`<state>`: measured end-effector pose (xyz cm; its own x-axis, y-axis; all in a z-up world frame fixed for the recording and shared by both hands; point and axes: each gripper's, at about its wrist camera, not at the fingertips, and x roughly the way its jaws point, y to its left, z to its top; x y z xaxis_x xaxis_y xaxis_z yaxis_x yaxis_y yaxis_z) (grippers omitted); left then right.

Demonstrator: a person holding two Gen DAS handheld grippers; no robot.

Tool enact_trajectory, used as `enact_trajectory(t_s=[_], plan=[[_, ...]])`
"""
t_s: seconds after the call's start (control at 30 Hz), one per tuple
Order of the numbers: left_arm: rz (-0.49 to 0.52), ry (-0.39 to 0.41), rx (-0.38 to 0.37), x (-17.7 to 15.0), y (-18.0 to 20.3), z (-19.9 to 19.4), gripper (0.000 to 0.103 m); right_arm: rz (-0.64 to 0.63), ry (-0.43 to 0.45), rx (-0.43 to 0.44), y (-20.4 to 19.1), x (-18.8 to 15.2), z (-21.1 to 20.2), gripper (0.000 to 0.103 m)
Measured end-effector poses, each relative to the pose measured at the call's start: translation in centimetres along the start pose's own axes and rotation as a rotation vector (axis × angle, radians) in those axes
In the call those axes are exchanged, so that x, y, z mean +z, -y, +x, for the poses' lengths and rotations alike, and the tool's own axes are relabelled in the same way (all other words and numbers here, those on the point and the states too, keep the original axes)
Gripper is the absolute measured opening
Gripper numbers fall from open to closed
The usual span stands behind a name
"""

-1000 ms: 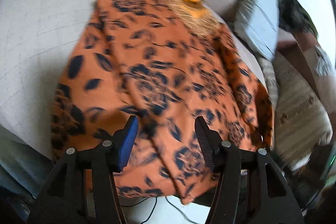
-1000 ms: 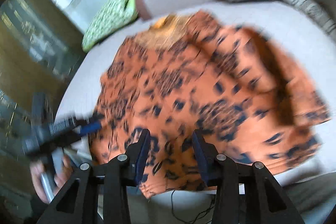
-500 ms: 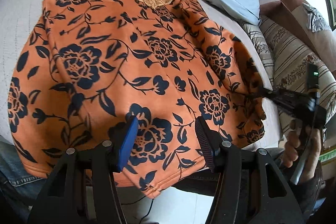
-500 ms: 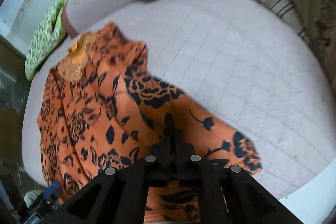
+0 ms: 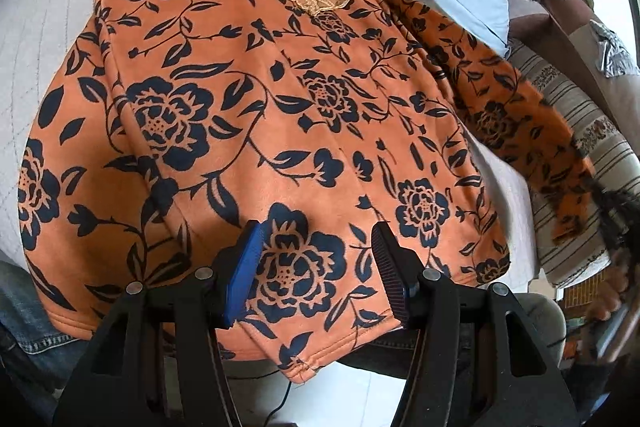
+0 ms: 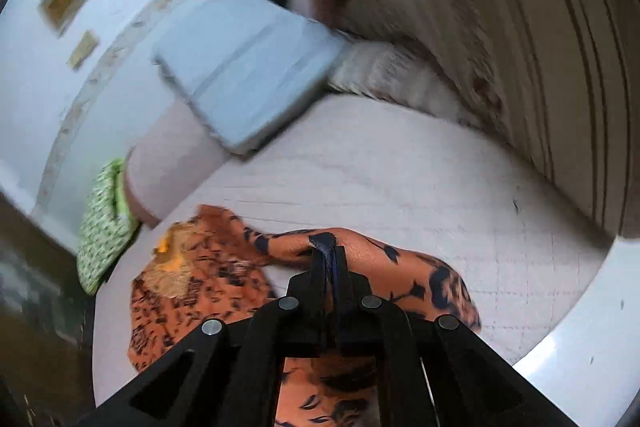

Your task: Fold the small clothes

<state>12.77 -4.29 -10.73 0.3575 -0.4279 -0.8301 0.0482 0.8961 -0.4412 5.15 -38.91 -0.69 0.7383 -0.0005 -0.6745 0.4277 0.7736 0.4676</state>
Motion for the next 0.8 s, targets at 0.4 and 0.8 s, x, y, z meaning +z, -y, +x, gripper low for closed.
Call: enact_trajectory(t_s=[0.4, 0.8], plan=[[-0.143, 0.039, -0.134, 4.1, -5.2, -4.3, 0.056, -0.436, -0.22, 0.306, -20.3, -10.8, -3.5, 0.003], [-0.264, -0.052, -0.221, 4.4, -11.9, -2.1, 0.059, -0.378, -0.628, 0.592, -19.5, -20.8, 8.1, 0.015]])
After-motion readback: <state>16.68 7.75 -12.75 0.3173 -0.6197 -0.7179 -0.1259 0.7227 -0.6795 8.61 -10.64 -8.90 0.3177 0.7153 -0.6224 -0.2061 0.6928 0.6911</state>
